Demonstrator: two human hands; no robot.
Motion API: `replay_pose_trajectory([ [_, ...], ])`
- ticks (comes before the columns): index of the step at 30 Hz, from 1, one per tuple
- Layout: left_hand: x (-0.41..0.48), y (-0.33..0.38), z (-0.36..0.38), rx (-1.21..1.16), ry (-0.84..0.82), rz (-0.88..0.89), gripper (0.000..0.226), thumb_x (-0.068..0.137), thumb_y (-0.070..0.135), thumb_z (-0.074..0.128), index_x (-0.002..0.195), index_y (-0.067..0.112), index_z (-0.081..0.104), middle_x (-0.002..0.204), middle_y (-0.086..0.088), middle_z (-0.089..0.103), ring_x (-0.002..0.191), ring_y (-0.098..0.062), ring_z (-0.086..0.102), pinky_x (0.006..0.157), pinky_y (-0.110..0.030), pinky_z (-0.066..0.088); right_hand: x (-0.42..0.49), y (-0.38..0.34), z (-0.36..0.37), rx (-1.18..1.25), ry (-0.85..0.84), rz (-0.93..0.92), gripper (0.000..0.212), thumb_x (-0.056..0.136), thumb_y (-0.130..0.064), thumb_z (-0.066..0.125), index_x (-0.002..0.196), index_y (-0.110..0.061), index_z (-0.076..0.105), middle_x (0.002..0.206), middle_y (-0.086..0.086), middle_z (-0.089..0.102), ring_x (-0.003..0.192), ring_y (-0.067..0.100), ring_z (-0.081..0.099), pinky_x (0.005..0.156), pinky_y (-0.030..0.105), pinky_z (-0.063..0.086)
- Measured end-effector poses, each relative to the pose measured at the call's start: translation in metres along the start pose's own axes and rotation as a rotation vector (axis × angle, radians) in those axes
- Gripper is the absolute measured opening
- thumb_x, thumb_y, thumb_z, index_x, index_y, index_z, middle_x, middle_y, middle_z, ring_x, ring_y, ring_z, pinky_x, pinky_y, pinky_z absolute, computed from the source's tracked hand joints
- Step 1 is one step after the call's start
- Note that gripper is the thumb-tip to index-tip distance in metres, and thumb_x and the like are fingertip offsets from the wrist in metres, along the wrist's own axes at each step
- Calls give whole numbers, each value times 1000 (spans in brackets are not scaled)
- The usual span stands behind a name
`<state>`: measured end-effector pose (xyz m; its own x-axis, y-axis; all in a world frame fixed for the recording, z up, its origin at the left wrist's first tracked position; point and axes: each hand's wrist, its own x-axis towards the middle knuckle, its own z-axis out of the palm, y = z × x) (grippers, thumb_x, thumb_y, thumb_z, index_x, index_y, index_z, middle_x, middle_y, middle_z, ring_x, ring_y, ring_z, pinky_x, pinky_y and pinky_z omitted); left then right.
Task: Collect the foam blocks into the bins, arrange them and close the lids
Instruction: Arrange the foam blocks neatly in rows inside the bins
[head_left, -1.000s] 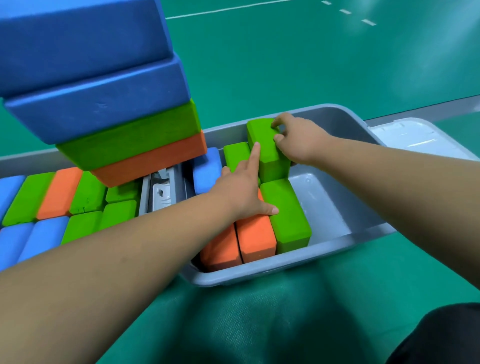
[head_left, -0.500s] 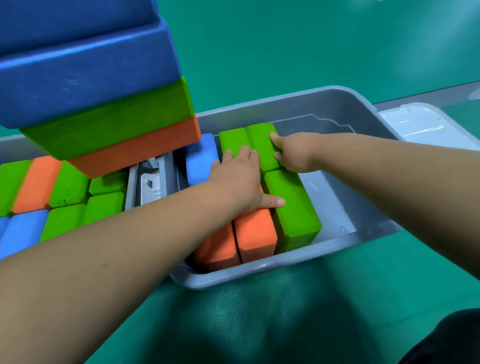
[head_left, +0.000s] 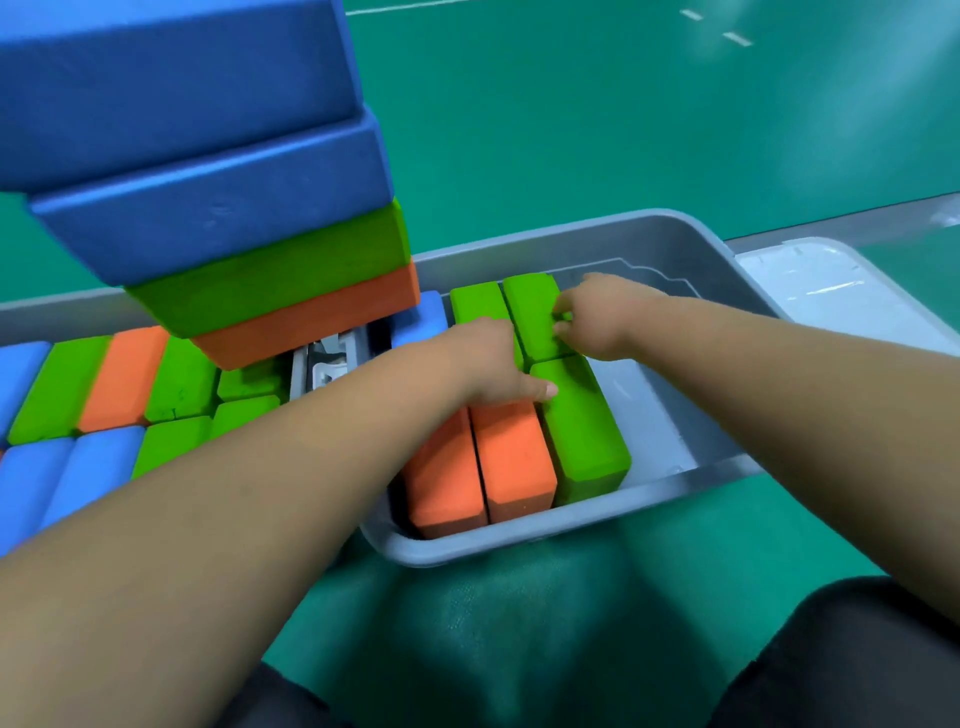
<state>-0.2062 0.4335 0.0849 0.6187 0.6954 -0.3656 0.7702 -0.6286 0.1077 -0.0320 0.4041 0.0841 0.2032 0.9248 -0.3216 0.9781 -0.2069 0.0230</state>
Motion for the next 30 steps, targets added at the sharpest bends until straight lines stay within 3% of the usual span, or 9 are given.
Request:
replay_pose_trajectory([
  [2, -9, 2, -33, 10, 65, -21, 61, 91, 69, 61, 107, 11, 66, 128, -19, 66, 114, -34, 62, 75, -32, 41, -7, -12, -29, 63, 50, 16, 34, 103, -29, 46, 108, -6, 71, 114, 19, 70, 107, 35, 63, 88, 35, 51],
  [5, -32, 3, -88, -125, 327, -70, 40, 95, 50, 59, 78, 15, 56, 90, -13, 64, 95, -34, 63, 63, -34, 35, -14, -27, -84, 336, 168, 52, 30, 99, -20, 49, 98, -1, 72, 103, 22, 73, 93, 34, 67, 78, 35, 52],
  [9, -81, -3, -109, -363, 726, -117, 26, 93, 36, 51, 81, 18, 64, 88, -1, 70, 91, -28, 63, 71, -38, 51, -21, -52, -130, 786, 236, 77, 25, 95, -17, 52, 101, -5, 74, 91, 13, 77, 84, 35, 76, 81, 51, 63],
  [14, -128, -11, -121, -200, 926, -41, 24, 94, 40, 49, 85, 23, 63, 83, 5, 67, 82, -24, 61, 65, -41, 54, -31, -77, -140, 801, 442, -37, 21, 91, -22, 52, 84, -22, 72, 61, -16, 70, 53, 0, 67, 62, 28, 56],
  [17, -145, -25, -133, -128, 1026, 31, 18, 95, 35, 52, 93, 24, 66, 92, 7, 67, 90, -23, 56, 71, -45, 52, -38, -84, -142, 809, 558, -134, 26, 91, -27, 54, 107, -26, 74, 95, -11, 76, 90, 11, 73, 88, 34, 55],
  [19, -151, -37, -137, -64, 1133, 71, 16, 92, 26, 58, 102, 20, 68, 101, 4, 68, 100, -27, 54, 81, -47, 48, -41, -90, -141, 842, 605, -179, 33, 92, -28, 55, 122, -31, 68, 107, -9, 74, 98, 17, 72, 97, 35, 53],
  [23, -156, -60, -145, 107, 1266, -109, 41, 80, 24, 67, 120, 15, 63, 126, -4, 60, 122, -34, 51, 97, -46, 41, -46, -108, -139, 834, 641, -288, 53, 90, -36, 59, 142, -40, 51, 120, -13, 68, 94, 13, 64, 86, 27, 43],
  [27, -154, -84, -144, 141, 1134, -337, 86, 80, 47, 74, 151, 14, 39, 157, -7, 38, 149, -34, 29, 121, -52, 24, -44, -123, -140, 841, 606, -316, 71, 92, -42, 60, 156, -36, 32, 135, -11, 61, 102, 15, 63, 86, 29, 40],
  [30, -153, -96, -142, 100, 1043, -571, 119, 71, 65, 82, 159, 10, 23, 169, -13, 18, 157, -39, 9, 125, -61, 10, -42, -132, -141, 843, 575, -340, 81, 91, -40, 60, 161, -36, 19, 145, -6, 57, 103, 16, 65, 86, 29, 40],
])
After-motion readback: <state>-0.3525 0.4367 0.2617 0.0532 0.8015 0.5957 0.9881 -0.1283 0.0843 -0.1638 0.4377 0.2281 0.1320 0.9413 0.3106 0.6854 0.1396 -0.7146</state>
